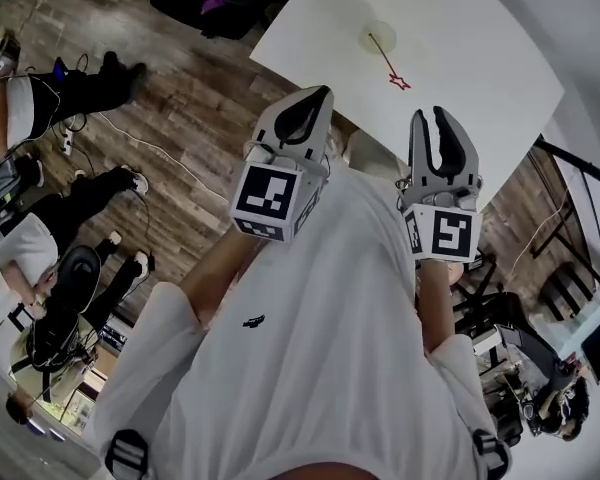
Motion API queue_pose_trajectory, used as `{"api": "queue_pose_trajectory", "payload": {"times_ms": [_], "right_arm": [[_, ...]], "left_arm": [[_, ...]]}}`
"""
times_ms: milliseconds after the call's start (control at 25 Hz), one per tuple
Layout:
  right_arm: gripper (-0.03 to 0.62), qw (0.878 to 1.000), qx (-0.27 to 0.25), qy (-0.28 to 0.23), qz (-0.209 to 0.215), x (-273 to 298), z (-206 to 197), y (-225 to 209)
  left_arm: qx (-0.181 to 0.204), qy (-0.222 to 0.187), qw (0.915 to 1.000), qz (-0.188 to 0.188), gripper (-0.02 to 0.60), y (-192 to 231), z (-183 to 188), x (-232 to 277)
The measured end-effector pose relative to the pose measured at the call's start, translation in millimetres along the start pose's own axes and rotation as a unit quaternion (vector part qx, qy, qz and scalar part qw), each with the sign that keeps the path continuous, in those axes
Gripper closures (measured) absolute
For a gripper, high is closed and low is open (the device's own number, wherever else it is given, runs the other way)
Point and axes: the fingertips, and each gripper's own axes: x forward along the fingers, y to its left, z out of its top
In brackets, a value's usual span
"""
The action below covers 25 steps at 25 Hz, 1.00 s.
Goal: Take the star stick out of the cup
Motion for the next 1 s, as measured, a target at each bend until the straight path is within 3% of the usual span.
{"api": "queue_pose_trajectory", "payload": {"times_ms": [320,1000], "right_arm": [[0.486,1.000,-0.010,0.024,0.008,21.2,-26.8,1.5],[0.391,0.997,-0.023,0.069,0.041,64.3,-67.0,0.0]], "left_arm": [[0.020,0.011,0.9995,-0.021,0.584,-1.5,-5.8,9.3],[0.011,0.045,0.9987,-0.021,0.584,-0.5,-30.2,20.1]]}}
